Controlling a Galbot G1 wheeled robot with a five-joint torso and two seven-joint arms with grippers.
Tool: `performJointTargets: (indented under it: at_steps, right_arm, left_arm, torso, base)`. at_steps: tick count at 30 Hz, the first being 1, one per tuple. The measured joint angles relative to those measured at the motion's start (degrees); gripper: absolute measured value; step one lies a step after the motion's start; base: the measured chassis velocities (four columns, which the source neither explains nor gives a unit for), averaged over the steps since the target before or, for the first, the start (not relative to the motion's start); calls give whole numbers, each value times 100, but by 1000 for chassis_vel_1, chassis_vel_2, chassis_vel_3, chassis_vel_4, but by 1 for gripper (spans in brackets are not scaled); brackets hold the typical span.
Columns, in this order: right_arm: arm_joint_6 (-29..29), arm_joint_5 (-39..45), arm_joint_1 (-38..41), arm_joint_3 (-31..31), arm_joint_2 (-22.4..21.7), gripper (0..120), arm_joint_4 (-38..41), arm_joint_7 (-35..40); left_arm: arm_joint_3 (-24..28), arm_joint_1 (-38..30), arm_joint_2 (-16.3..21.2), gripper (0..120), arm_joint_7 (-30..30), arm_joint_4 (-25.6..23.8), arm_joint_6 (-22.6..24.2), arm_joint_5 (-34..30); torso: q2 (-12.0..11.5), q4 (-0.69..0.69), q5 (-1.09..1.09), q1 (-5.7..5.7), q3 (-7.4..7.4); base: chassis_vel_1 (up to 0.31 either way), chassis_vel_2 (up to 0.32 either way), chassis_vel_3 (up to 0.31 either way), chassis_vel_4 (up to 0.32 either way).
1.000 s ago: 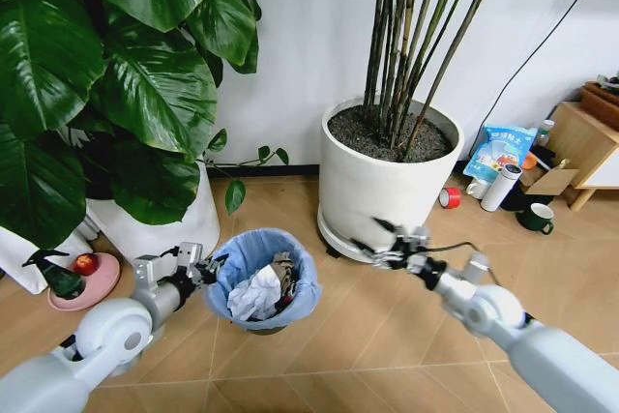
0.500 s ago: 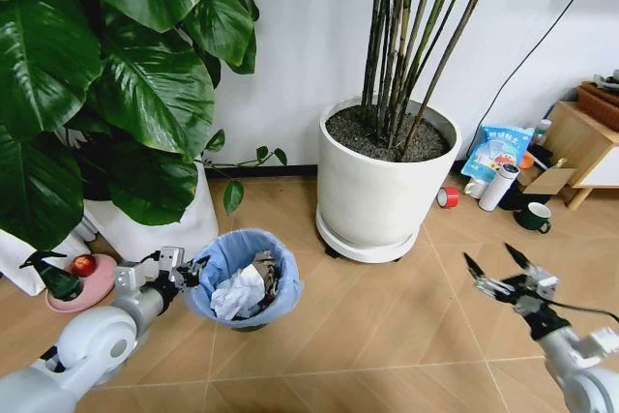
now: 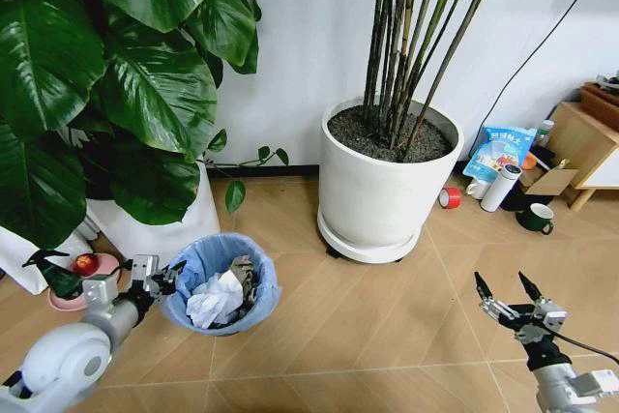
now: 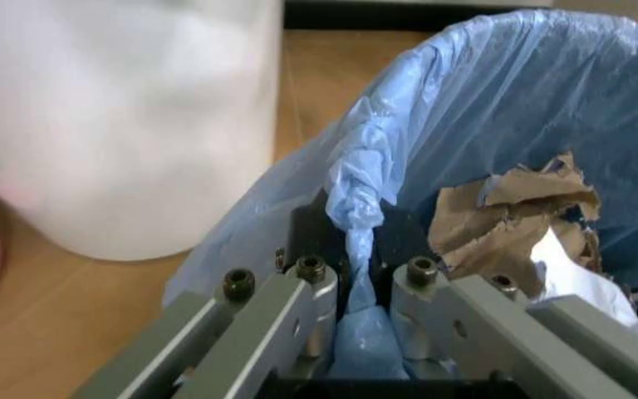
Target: Pick up the trash bin and place the garbage on the floor into it.
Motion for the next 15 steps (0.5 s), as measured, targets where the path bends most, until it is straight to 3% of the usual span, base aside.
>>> performJointTargets:
  at_steps: [7, 15]
  right_arm:
    - [59, -12, -68, 9, -18, 100, -23, -78]
    - [121, -11, -55, 6, 11, 100, -94, -199]
  left_arm:
    - [-495, 352, -167, 1, 58, -147, -16, 42]
    - [-650, 439, -264, 1, 51, -241, -17, 77]
  torso:
    - [-1, 0, 1, 0, 0]
    - [-1, 0, 2, 1, 1]
  base:
    - [0, 0, 0, 0]
    - [16, -21, -14, 22]
